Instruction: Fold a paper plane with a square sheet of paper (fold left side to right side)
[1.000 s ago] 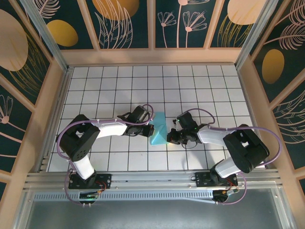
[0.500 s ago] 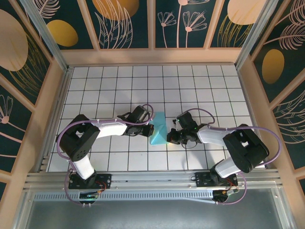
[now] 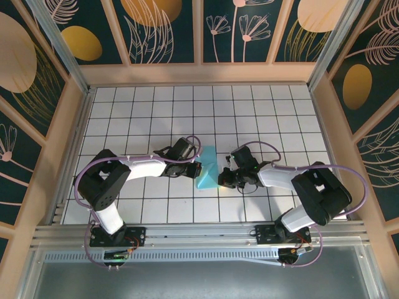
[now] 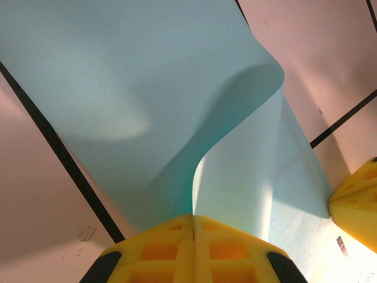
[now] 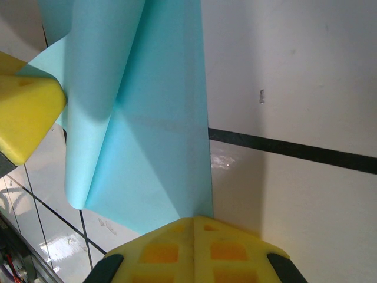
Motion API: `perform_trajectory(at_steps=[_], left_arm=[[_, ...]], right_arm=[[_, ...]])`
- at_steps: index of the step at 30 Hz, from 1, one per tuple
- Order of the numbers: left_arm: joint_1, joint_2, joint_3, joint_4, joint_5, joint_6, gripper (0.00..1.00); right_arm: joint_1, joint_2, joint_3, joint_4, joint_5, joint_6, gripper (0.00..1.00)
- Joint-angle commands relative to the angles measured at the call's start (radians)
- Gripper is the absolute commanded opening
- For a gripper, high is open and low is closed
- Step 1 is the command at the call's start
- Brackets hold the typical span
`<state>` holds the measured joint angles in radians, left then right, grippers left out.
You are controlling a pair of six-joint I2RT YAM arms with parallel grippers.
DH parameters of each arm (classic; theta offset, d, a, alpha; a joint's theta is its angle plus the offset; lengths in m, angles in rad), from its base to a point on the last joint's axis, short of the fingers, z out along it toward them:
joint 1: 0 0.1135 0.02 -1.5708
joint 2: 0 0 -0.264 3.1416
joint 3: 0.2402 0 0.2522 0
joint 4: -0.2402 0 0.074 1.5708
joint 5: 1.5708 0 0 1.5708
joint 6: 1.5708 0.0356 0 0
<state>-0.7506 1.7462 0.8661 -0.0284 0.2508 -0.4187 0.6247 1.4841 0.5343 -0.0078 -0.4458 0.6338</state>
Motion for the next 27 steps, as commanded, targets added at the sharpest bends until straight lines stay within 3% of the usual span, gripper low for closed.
perform_trajectory(at_steps=[1, 15, 27], left_arm=[[0.010, 0.013, 0.024, -0.008, -0.013, 0.018, 0.00], [0.010, 0.018, 0.025, -0.001, -0.033, 0.018, 0.00], [0.011, 0.012, 0.014, 0.035, 0.018, 0.013, 0.00]], right_arm=[[0.007, 0.034, -0.002, -0.060, 0.052, -0.016, 0.00], [0.007, 0.036, -0.002, -0.056, 0.050, -0.016, 0.00], [0.007, 0.042, -0.004, -0.052, 0.045, -0.016, 0.00]])
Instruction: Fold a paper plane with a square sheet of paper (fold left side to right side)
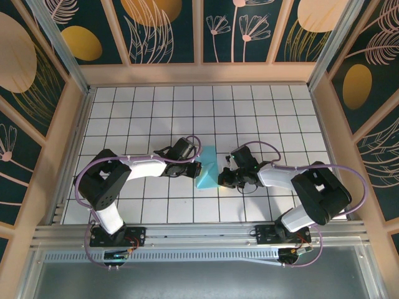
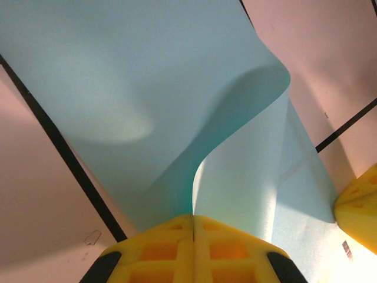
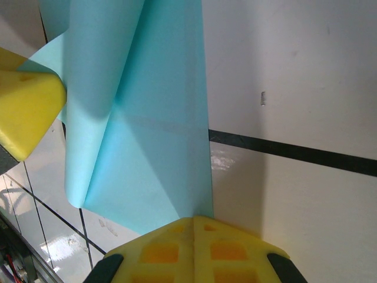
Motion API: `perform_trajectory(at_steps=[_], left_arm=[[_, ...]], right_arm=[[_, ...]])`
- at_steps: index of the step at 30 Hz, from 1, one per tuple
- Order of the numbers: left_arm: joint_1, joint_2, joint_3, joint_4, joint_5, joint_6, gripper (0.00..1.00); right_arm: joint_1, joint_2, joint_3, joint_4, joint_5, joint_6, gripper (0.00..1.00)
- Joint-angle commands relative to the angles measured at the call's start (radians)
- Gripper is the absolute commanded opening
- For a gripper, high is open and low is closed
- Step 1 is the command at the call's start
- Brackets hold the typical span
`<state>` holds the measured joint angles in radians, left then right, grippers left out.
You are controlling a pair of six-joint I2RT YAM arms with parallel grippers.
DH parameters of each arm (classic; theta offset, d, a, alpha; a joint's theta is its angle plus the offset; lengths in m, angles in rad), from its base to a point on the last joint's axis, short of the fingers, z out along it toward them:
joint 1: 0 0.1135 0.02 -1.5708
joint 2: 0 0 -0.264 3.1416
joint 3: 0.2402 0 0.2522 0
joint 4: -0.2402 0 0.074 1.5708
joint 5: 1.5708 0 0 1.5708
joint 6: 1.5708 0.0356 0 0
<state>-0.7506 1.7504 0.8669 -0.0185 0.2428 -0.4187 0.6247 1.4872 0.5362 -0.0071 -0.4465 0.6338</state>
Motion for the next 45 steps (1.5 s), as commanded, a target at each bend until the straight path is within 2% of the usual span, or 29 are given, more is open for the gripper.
perform_trajectory(at_steps=[1, 34, 45], left_arm=[[0.010, 0.008, 0.012, 0.023, 0.023, 0.014, 0.00], [0.011, 0.038, 0.006, -0.001, -0.013, 0.030, 0.00], [0.011, 0.053, -0.012, 0.006, -0.011, 0.029, 0.00]], right_arm=[[0.007, 0.039, -0.005, -0.052, 0.046, -0.016, 0.00], [0.007, 0.050, 0.005, -0.053, 0.040, -0.019, 0.00], [-0.027, -0.085, 0.031, -0.037, 0.000, 0.002, 0.00]])
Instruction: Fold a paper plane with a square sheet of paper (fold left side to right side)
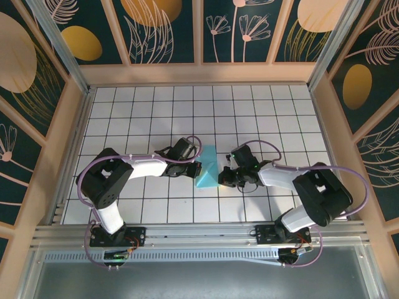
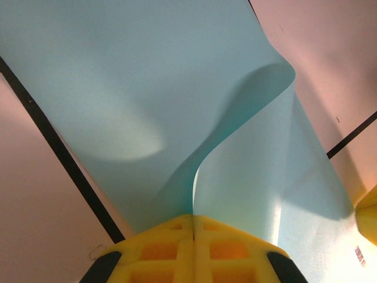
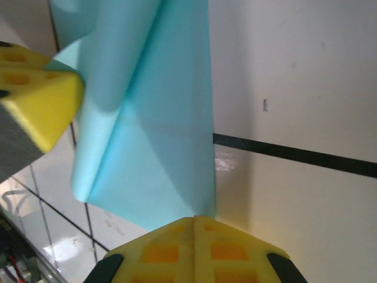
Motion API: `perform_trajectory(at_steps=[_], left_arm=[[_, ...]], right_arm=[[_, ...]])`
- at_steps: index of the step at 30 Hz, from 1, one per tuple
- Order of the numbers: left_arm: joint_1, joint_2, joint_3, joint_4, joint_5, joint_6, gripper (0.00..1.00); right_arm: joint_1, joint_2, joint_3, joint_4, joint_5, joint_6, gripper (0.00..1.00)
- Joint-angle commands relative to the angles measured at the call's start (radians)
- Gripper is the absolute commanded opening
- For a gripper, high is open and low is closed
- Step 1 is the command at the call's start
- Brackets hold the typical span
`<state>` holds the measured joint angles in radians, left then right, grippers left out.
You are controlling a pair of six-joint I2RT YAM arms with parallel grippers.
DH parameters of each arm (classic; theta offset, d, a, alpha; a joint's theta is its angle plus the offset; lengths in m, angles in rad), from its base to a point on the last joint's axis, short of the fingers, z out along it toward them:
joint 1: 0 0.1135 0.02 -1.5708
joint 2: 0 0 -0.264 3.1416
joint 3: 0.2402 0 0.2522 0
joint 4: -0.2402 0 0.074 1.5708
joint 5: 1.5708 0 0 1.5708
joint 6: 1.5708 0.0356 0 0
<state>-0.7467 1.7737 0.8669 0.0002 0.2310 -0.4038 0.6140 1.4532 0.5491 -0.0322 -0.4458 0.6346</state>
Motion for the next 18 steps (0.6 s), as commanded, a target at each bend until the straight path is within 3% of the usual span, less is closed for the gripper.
perform_trajectory(at_steps=[1, 10, 18], left_arm=[[0.007, 0.032, -0.013, -0.014, 0.001, 0.014, 0.00], [0.006, 0.034, -0.009, -0.019, -0.002, 0.018, 0.00], [0.007, 0.038, -0.006, -0.019, 0.002, 0.018, 0.00]], right_arm=[[-0.022, -0.062, 0.016, 0.008, -0.010, 0.011, 0.00], [-0.005, 0.032, 0.069, 0.188, -0.041, 0.082, 0.00], [0.017, 0.165, 0.162, 0.224, -0.037, 0.080, 0.00]])
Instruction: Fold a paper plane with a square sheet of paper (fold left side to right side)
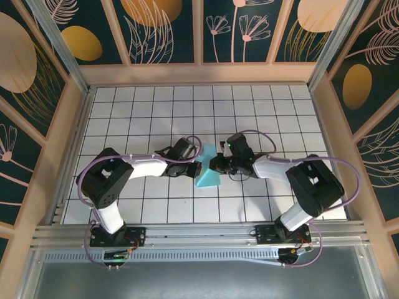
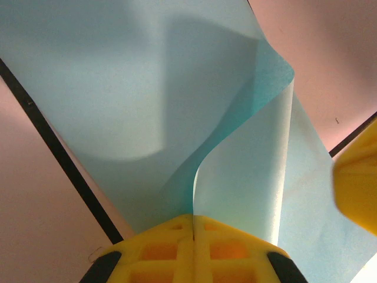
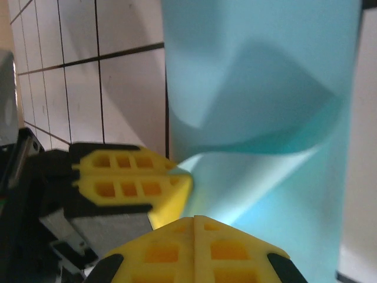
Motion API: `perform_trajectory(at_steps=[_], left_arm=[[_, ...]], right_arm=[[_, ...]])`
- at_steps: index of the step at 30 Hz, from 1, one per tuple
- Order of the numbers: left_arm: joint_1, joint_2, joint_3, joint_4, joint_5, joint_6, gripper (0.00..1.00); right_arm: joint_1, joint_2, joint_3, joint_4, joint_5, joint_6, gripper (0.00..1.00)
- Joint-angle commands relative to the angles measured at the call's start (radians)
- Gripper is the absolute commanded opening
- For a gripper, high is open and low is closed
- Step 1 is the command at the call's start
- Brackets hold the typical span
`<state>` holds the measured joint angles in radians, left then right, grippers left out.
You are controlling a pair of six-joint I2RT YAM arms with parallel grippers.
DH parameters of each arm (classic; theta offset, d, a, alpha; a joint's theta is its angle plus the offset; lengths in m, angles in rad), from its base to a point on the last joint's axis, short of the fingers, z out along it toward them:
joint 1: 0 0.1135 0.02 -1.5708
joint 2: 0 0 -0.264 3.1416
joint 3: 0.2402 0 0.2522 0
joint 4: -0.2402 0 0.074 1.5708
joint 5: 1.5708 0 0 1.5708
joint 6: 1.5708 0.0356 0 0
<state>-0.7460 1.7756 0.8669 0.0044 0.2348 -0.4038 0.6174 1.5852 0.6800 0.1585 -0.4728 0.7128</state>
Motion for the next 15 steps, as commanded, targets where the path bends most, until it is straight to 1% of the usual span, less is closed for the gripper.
perform_trajectory(at_steps=[1, 9, 15], left_arm=[[0.006, 0.037, -0.006, -0.023, -0.003, 0.017, 0.00], [0.005, 0.039, -0.009, -0.023, -0.003, 0.019, 0.00], [0.006, 0.040, -0.007, -0.024, -0.001, 0.022, 0.00]], right_arm=[[0.016, 0.044, 0.039, 0.031, -0.009, 0.001, 0.00], [0.032, 0.098, 0.052, 0.014, 0.006, -0.007, 0.00], [0.037, 0.108, 0.061, -0.028, 0.035, -0.024, 0.00]])
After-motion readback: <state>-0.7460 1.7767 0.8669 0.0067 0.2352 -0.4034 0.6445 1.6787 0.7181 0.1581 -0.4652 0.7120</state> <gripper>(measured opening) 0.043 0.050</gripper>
